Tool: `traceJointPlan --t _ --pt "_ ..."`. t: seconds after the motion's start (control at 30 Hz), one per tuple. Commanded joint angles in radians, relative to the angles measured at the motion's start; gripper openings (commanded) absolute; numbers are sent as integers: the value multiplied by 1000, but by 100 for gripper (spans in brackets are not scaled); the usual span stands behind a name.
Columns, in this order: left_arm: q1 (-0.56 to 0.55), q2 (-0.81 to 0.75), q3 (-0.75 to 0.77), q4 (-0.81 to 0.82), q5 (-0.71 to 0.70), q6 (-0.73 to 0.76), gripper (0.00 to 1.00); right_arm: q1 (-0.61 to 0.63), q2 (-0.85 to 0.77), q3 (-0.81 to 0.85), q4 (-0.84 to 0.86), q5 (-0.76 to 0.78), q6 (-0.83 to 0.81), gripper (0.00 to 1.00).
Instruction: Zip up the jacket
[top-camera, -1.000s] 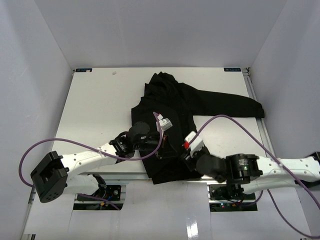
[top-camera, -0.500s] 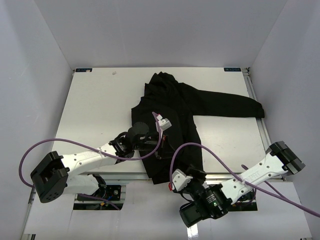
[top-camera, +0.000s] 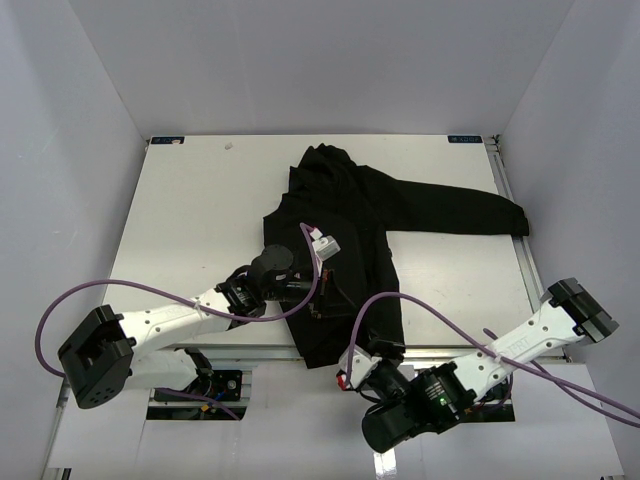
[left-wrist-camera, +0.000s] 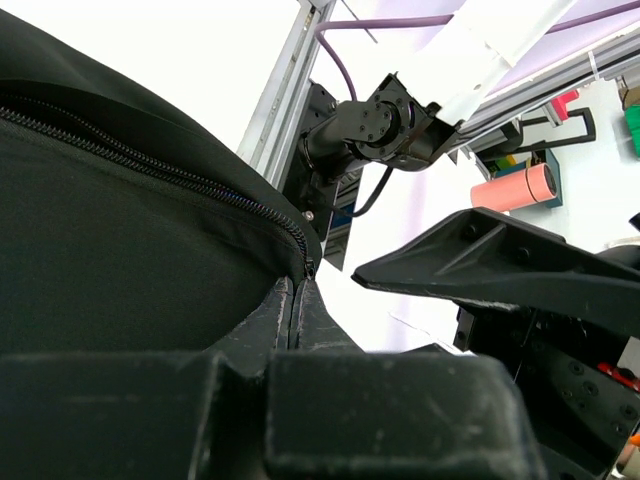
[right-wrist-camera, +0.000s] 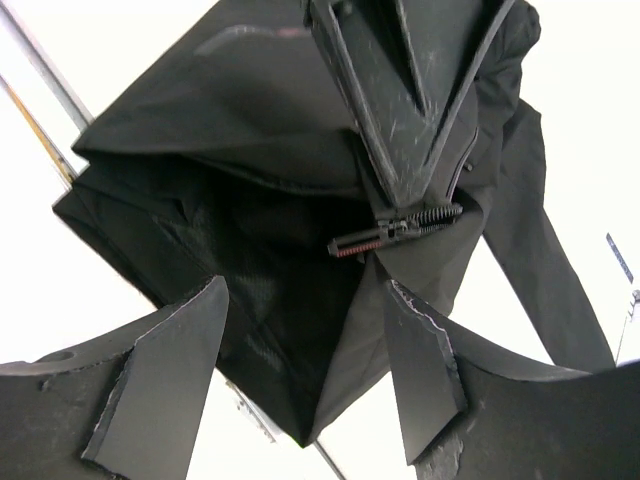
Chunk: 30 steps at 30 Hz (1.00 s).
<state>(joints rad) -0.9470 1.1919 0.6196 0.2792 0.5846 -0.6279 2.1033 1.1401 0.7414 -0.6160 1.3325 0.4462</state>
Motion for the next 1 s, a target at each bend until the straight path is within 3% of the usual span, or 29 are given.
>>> traceJointPlan --t 0.0,0.47,0.8,0.97 --pt "2 -25 -10 41 33 -19 0 -3 39 18 68 103 -44 69" --pt "4 -21 -13 58 63 -51 0 -73 63 29 68 126 -41 65" --pt "4 3 -22 94 96 -69 0 -89 28 16 70 149 -22 38" --pt "4 -8 -24 74 88 -62 0 -91 23 16 70 160 -17 30"
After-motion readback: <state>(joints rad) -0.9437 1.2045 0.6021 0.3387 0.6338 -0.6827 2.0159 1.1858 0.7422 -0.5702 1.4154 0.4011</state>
